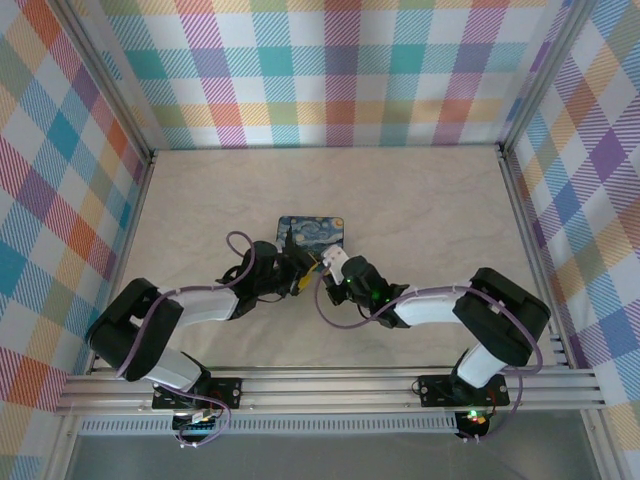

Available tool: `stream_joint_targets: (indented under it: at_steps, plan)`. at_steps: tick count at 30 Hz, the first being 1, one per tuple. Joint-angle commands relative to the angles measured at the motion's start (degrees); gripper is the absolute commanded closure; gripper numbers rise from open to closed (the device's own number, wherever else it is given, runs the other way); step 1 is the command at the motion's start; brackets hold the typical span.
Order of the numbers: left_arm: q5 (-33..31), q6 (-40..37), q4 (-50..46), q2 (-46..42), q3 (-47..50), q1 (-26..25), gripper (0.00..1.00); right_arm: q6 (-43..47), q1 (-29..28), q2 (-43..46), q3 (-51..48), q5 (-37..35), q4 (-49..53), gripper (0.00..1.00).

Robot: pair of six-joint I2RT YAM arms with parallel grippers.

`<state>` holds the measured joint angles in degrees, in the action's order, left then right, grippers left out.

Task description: Unlock a padlock with a key

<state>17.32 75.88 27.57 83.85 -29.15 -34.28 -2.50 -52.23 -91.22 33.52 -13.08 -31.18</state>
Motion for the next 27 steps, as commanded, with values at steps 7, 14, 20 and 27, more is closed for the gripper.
stream_joint_targets:
  at_steps: [7, 14, 20, 27]
  plan:
    - [-2.73, -14.36, -25.26, -15.77, -4.13, 6.64, 0.27, -25.18, 6.90, 2.27, -0.82, 20.00, 2.29, 1.00]
    - [-1.15, -33.77, -41.05, -10.05, -19.13, 15.89, 0.17, -39.76, 8.24, -0.33, -0.05, 26.39, 2.65, 1.00]
    - [-1.78, -47.93, -46.96, 2.83, -30.82, 16.40, 0.15, -45.67, 8.65, -4.39, 1.67, 29.14, 3.74, 0.95]
    - [-4.65, -56.16, -50.80, 14.19, -40.90, 16.53, 0.13, -40.85, 11.40, -0.21, 0.99, 28.99, 7.45, 0.62]
